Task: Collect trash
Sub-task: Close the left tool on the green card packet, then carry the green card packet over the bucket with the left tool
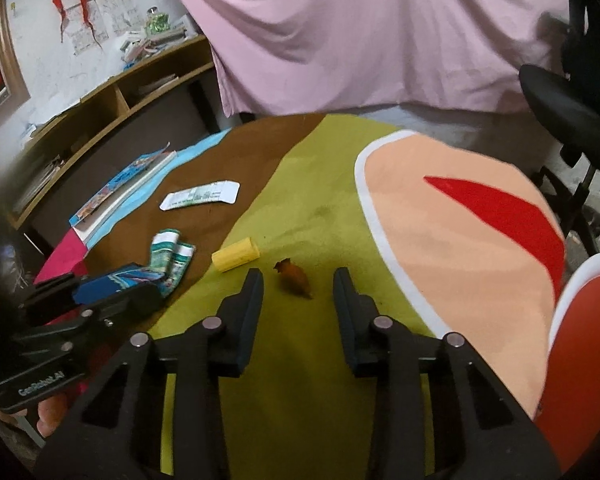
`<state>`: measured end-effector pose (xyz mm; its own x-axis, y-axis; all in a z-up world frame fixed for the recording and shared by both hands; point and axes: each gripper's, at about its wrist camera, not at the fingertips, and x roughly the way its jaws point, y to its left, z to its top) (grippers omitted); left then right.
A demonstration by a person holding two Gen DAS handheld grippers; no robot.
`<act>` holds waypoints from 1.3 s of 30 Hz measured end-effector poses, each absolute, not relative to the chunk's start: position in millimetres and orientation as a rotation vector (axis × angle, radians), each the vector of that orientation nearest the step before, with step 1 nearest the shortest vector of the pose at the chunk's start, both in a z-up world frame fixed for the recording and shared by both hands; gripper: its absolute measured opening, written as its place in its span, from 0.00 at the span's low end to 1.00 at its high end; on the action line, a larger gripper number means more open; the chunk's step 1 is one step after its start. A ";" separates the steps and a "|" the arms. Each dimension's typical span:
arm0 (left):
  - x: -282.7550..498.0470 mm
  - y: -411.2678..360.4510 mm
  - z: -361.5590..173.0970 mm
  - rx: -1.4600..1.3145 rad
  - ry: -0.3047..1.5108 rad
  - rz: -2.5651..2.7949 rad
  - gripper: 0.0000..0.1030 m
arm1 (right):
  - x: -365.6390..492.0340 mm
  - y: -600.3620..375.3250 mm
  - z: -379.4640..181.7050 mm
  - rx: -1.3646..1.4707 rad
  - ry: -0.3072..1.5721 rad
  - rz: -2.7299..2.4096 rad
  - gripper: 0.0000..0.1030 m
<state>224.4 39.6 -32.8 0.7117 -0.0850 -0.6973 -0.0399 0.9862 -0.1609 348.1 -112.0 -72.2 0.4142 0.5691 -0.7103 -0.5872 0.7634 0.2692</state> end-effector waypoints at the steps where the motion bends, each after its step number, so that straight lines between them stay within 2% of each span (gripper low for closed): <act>1: 223.1 39.9 -32.4 -0.169 0.781 -0.023 0.27 | 350.0 -110.2 -74.1 -0.021 0.895 0.728 0.59; 4: 222.0 36.3 -29.9 -0.151 0.779 -0.012 0.27 | 352.0 -105.0 -77.2 -0.031 0.915 0.730 0.49; 5: 221.2 35.0 -29.0 -0.143 0.774 -0.010 0.27 | 351.4 -104.1 -77.5 -0.037 0.917 0.727 0.42; 14: 209.3 27.2 -19.5 -0.103 0.697 0.002 0.26 | 332.5 -116.4 -59.2 -0.033 0.789 0.729 0.41; 25: 194.6 -3.3 13.5 -0.045 0.544 -0.024 0.26 | 281.9 -162.7 -16.6 0.045 0.437 0.651 0.41; 31: 188.5 -35.3 42.7 0.001 0.422 -0.079 0.26 | 262.0 -201.9 5.7 0.075 0.293 0.565 0.41; 39: 181.7 -93.4 65.6 0.067 0.319 -0.194 0.26 | 247.6 -257.4 27.1 0.143 0.189 0.456 0.41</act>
<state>181.7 -93.4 65.6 0.9313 -0.1787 -0.3174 0.1997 0.9792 0.0348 247.6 -257.4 27.1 0.8808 0.4494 -0.1493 -0.4230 0.8883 0.1786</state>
